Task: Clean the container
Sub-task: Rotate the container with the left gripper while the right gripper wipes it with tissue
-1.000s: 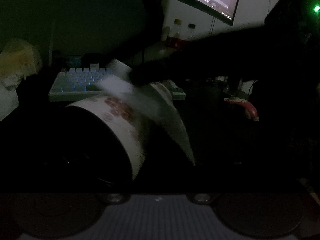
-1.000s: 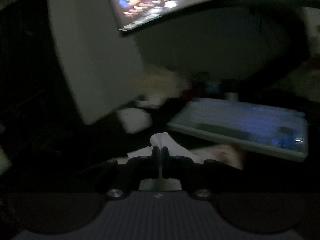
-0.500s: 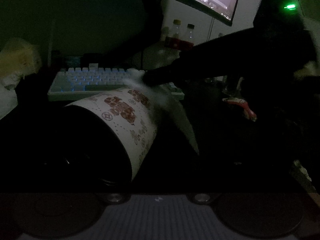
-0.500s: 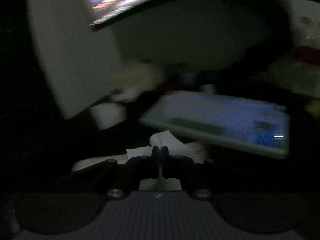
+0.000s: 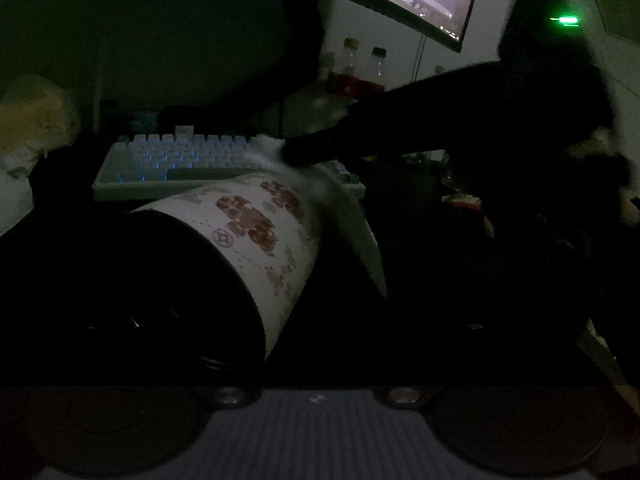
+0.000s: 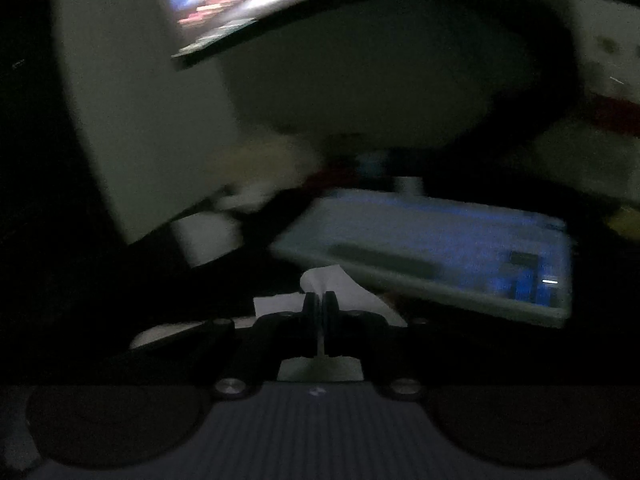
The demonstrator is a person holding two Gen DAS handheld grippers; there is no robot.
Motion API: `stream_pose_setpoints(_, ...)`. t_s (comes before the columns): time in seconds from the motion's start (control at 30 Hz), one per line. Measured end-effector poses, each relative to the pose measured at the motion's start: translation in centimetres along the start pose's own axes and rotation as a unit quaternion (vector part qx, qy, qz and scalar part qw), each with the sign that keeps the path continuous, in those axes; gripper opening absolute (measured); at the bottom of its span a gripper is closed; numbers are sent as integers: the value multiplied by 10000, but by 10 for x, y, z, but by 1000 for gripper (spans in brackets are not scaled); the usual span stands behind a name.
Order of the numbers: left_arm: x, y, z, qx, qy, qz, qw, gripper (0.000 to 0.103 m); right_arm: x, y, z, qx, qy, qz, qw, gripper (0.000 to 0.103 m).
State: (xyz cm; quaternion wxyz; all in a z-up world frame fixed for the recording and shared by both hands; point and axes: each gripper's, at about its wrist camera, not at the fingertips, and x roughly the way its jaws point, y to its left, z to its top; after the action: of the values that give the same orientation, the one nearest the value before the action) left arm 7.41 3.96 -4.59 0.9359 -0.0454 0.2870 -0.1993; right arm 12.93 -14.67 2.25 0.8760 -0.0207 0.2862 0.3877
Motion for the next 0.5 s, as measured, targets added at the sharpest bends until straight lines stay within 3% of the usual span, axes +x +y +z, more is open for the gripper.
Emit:
stream_pose_setpoints(0.1,-23,-25,-17,47,13,16,10000,103,-6,35,-8,-452,127,800,9957,4)
stream_pose_setpoints(0.13,-26,-29,-20,53,14,12,10000,103,-6,41,-9,-517,142,839,9950,4)
stream_pose_setpoints(0.23,-27,-28,-21,37,8,-22,10000,103,-1,33,-6,-383,130,637,9972,4)
stream_pose_setpoints(0.4,-28,-30,-22,-37,-2,0,10000,103,7,-9,4,218,37,-546,9983,4)
stream_pose_setpoints(0.5,-25,-30,-20,-97,27,-5,9999,103,3,-3,1,105,49,-343,9993,4)
